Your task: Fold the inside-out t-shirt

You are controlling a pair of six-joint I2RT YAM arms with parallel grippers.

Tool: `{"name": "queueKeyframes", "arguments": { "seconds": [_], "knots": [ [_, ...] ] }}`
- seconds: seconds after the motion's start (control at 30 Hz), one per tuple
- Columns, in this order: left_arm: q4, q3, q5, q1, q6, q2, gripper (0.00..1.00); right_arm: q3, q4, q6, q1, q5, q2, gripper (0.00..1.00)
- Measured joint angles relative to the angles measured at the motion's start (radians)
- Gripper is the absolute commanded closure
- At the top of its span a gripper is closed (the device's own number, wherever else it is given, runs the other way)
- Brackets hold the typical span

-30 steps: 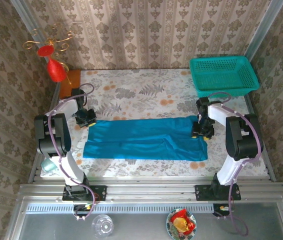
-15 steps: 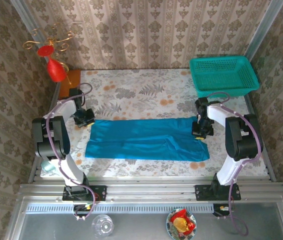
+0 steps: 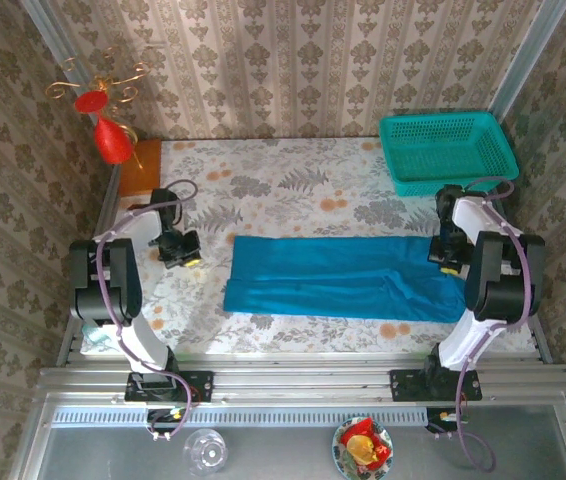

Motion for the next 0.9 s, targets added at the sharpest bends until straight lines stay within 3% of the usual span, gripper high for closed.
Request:
{"name": "queueKeyframes", "arguments": {
  "seconds": [0.23,0.5,0.9],
  "knots": [
    [0.047,-0.099,0.053,-0.106,-0.027,-0.037,1.0,0.032,-0.09,0.015,0.158,-0.058,-0.098,1.0],
    [0.119,-0.17,0.095,-0.182,-0.063,-0.076,1.0,0.034,-0.105,0.15,0.39,-0.283,-0.177,1.0],
    [0.179,-0.201,0.089,-0.225,-0.091,-0.083,1.0,0.237,-0.025,0.338,0.74,-0.463,0.025,1.0]
  ]
}}
